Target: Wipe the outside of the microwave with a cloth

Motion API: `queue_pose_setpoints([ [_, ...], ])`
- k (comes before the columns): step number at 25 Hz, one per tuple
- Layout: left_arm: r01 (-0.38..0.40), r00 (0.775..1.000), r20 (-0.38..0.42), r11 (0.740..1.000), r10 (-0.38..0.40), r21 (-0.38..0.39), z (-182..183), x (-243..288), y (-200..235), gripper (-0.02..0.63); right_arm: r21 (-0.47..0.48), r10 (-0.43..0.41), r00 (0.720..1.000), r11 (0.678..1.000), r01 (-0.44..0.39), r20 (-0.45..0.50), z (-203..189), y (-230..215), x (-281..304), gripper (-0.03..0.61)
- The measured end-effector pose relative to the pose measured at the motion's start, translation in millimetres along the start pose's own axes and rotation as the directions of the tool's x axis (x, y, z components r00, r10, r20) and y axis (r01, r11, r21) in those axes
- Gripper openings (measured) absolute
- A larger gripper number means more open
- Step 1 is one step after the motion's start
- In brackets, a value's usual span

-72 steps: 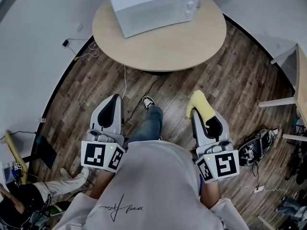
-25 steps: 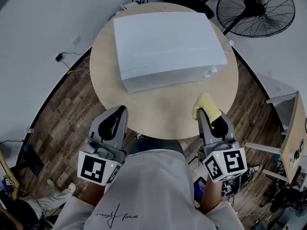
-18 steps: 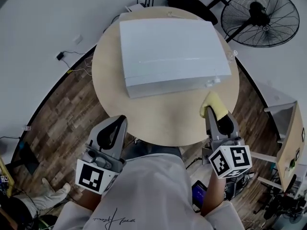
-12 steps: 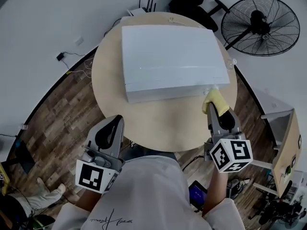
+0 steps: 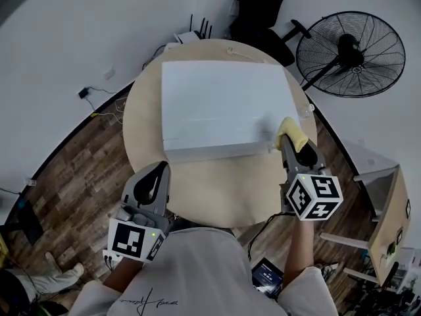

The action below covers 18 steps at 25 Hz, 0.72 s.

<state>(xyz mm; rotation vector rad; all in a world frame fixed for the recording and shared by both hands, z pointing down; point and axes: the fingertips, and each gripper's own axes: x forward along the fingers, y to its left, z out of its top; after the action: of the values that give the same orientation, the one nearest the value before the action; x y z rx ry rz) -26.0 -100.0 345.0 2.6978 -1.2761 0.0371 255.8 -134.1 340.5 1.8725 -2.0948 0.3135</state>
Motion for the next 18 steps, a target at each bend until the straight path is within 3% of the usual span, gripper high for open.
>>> queue_pose_setpoints([
  [18,-0.104,0.993,-0.051,0.994,0.105,0.021,9.3,47.9,4.5,-0.011,-0.072,0.011,0.998,0.997,-0.016,-0.070,12.8,-63.9,106.8,0.121],
])
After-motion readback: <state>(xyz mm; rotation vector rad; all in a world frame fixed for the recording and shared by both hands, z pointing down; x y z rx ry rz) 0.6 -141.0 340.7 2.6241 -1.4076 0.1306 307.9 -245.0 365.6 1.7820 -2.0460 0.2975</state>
